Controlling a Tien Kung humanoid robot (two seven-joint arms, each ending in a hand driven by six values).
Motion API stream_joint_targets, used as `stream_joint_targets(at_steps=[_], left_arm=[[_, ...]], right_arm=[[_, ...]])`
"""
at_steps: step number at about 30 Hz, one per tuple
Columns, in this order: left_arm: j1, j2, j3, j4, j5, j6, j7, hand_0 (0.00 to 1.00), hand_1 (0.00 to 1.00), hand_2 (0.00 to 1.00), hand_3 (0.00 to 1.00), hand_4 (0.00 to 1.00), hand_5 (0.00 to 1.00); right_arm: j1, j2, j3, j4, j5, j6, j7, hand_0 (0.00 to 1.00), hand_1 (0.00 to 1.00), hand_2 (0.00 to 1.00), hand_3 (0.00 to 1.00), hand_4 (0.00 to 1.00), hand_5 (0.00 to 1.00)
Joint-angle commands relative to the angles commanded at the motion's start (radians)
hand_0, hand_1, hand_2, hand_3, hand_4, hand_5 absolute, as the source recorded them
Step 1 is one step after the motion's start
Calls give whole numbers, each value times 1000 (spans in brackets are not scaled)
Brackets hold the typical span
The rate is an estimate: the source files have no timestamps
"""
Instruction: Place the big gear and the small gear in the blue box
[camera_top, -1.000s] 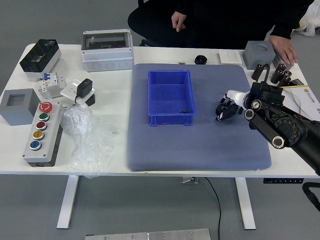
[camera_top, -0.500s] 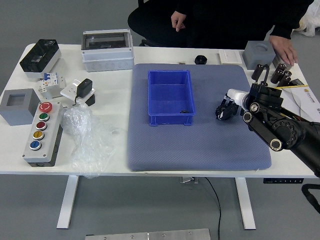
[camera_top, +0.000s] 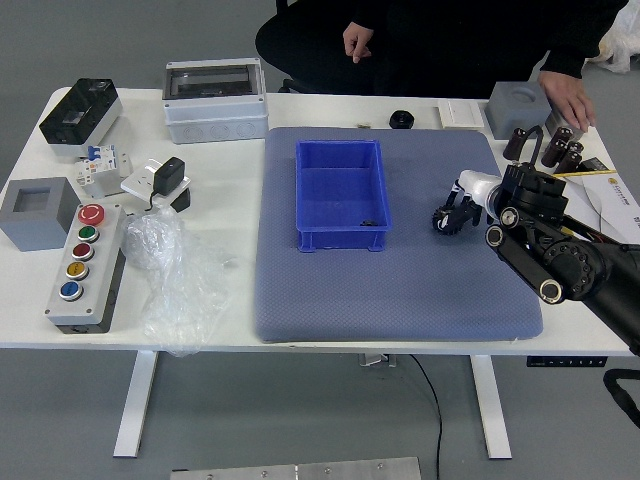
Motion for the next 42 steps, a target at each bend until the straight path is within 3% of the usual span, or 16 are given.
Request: stream_joint_targets(at_steps=[11, 27, 34, 42], left_arm=[[2, 7, -6, 0, 4, 0, 0, 871, 851, 842, 810, 617, 367], [7, 19, -15, 0, 10, 0, 0, 871, 851, 842, 809, 616, 367], [8, 23, -17, 0, 10, 0, 0, 871, 850, 842, 809, 616, 367], [8, 23, -16, 0, 10, 0, 0, 871, 851, 842, 808, 616, 367]], right_arm=[[10, -33, 17, 53, -26, 31, -25, 228, 307, 397, 612, 530, 130], [30, -106, 71, 253, -113, 123, -96, 230, 302, 395, 614, 517, 138], [48, -110, 70, 316, -126, 150, -117, 229, 303, 394, 613, 508, 144], [71, -83, 52, 346, -123, 159, -120, 227, 303, 392, 612, 506, 146]])
